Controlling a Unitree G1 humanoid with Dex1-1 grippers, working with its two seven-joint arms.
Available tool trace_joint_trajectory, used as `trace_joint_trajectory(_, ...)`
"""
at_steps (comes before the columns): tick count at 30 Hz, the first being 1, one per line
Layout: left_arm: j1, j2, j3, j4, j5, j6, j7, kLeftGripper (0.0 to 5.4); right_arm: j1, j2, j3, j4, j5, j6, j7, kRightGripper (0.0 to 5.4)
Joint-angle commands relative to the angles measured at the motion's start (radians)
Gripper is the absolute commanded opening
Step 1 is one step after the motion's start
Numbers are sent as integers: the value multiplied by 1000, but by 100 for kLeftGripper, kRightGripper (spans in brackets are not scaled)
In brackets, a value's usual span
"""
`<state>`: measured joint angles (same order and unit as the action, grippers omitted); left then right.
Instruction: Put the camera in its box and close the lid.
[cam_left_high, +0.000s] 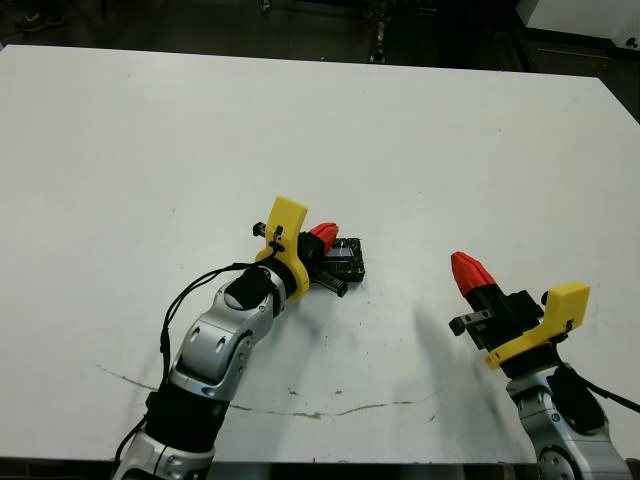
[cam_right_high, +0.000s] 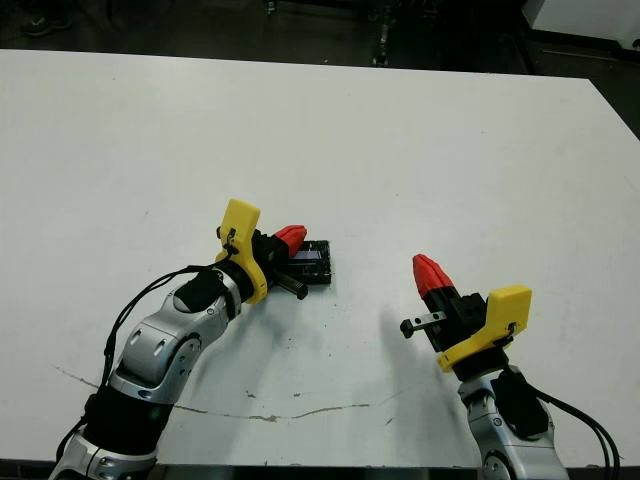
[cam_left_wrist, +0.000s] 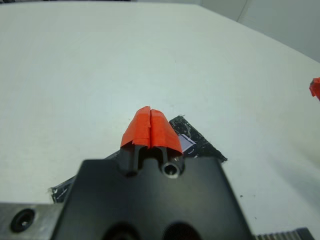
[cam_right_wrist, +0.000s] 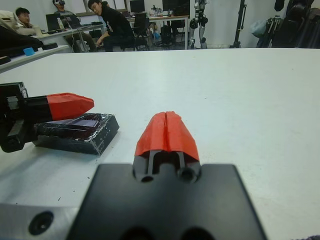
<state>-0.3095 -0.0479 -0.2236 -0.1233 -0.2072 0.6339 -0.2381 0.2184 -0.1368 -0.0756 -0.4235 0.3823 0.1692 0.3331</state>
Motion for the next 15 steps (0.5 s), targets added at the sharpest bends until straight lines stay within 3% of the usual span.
trace_joint_trajectory(1, 60, 9, -5, 13, -15, 66, -7, 1, 7, -12, -5, 0, 2, 9, -2, 0)
trace_joint_trajectory(5, 93, 34, -24, -78, 3, 7, -10, 1, 8, -11, -6, 7, 4, -2, 4, 0)
trace_joint_trajectory(9, 150, 57, -21, -134, 44, -221, -22, 1, 6, -9, -6, 7, -1, -6, 0, 0)
trace_joint_trajectory(15, 186, 63, 65, -166, 55, -439, 4, 1, -24, -10, -23, 7, 0, -11, -8, 0)
